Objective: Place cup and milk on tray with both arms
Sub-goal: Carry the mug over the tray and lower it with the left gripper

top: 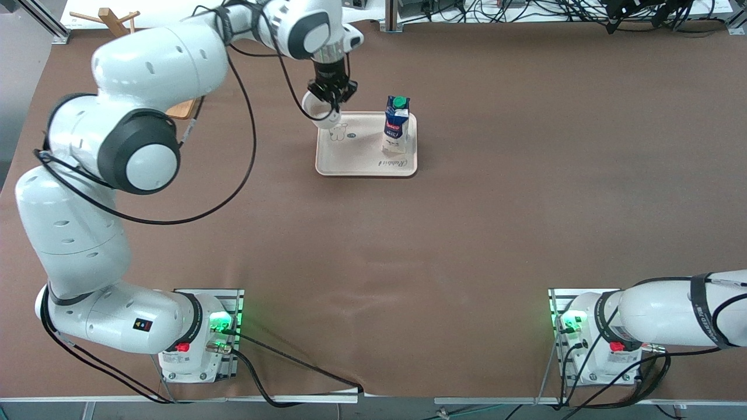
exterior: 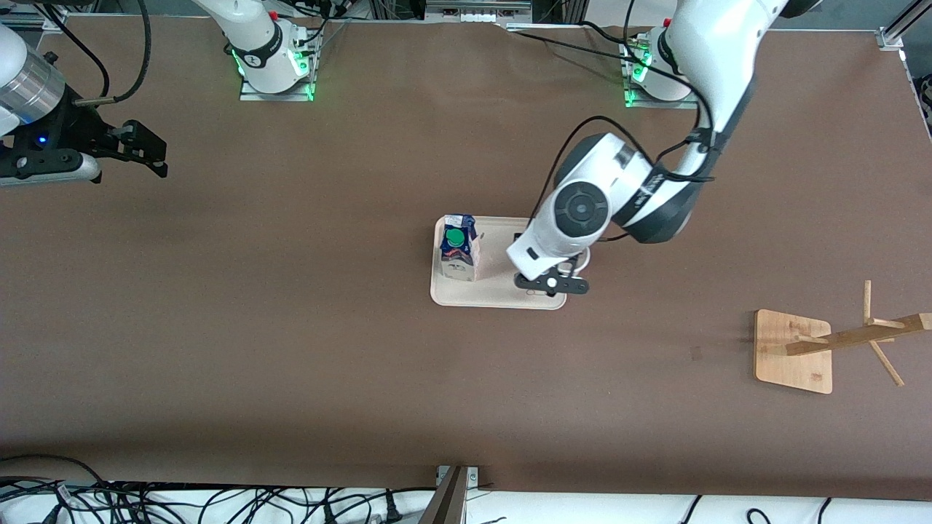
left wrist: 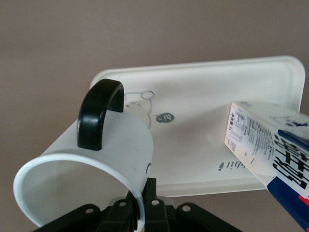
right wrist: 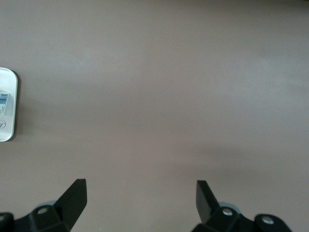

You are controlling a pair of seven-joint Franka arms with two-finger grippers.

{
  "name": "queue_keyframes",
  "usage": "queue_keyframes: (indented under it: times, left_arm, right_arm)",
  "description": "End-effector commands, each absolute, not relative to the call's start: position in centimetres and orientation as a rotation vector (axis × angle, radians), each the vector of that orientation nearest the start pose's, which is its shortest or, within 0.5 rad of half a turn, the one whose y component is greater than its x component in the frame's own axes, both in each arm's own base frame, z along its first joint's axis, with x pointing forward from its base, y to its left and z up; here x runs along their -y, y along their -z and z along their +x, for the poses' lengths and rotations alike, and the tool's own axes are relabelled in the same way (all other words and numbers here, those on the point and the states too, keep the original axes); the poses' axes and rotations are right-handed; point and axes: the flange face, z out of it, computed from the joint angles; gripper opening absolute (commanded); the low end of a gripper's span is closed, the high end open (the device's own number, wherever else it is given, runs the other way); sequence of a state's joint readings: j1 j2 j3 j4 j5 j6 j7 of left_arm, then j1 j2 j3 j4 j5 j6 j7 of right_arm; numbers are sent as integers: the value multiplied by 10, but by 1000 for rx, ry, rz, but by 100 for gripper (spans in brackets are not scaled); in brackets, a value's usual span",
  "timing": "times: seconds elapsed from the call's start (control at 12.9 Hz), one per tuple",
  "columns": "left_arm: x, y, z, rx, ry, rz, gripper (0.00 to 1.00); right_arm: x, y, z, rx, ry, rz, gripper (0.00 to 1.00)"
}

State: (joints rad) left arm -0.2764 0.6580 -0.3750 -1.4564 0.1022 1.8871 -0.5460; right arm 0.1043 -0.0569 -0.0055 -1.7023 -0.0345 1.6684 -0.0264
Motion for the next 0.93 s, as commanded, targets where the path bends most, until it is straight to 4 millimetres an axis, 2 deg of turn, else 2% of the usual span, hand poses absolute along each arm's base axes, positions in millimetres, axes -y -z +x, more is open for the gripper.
queue_keyframes:
  times: [0.0, 0.08, 0.15, 0.23, 0.54, 0.62, 0.7, 0.85]
  left_arm:
    - [382, -279, 586, -146, -393, -3109, 0]
    - [386, -262, 582, -142, -432, -3101, 0]
    - [394, -254, 577, -156, -441, -3098, 0]
    - [395, -246, 576, -154, -457, -3096, 0]
    - [404, -242, 579, 33, -430, -3152, 0]
    - [403, -241, 579, 29, -423, -3148, 60]
    - [402, -243, 580, 16, -408, -3141, 100]
    - [397, -252, 585, 29, -386, -3149, 100]
  right_arm:
    - [-49, -606, 542, 214, 32, -3184, 100]
    - [-50, -606, 543, 219, 32, -3184, 100]
    - [-49, -606, 542, 213, 30, -3183, 100]
    - [-50, -605, 543, 213, 25, -3182, 100]
    - [-50, -606, 543, 213, 32, -3181, 100]
    - [-50, -606, 543, 213, 32, -3181, 100]
    - [-50, -606, 543, 213, 34, -3183, 100]
    - [-50, -606, 543, 213, 37, -3181, 100]
